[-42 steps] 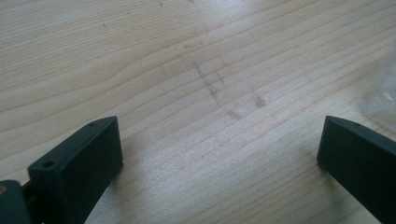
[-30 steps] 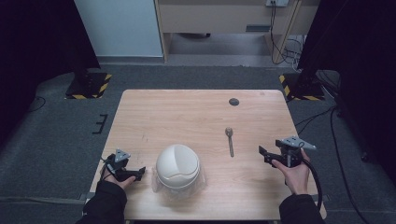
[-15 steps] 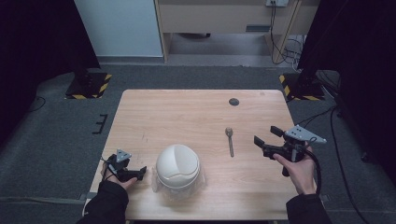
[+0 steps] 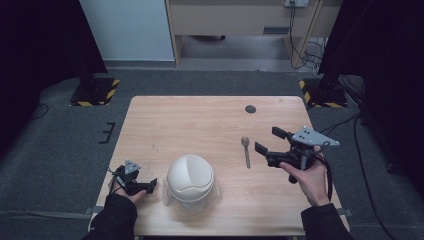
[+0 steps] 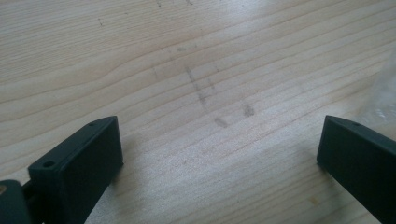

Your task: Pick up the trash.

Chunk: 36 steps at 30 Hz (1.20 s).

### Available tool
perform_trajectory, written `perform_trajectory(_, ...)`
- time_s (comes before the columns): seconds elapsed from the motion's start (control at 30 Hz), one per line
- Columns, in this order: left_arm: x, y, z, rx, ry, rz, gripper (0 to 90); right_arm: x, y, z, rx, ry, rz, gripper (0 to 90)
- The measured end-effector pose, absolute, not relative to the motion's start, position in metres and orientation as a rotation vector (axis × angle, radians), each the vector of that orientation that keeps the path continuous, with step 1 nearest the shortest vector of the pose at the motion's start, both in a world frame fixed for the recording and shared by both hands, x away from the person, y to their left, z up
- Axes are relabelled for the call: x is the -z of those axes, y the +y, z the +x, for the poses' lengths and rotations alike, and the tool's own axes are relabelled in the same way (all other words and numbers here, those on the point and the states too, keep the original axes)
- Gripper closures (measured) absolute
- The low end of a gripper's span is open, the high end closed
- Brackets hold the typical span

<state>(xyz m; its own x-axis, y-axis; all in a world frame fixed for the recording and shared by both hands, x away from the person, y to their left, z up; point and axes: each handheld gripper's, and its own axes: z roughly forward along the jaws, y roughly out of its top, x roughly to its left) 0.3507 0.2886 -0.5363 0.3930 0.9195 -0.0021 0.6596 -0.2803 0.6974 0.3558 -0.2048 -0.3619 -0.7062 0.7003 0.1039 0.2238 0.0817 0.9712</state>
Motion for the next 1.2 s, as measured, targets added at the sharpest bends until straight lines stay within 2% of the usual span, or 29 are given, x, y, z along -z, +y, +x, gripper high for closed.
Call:
perform_trajectory(0.6, 0.536, 0.288, 0.350, -0.542, 1.339, 2.041, 0.0, 0.353, -0.131, 0.324, -1.850, 2.152, 0.679, 14.6)
perform_trajectory(1.2, 0.536, 0.288, 0.350, -0.540, 1.336, 2.041, 0.0, 0.403, -0.077, 0.314, -1.793, 2.396, 0.611, 17.4)
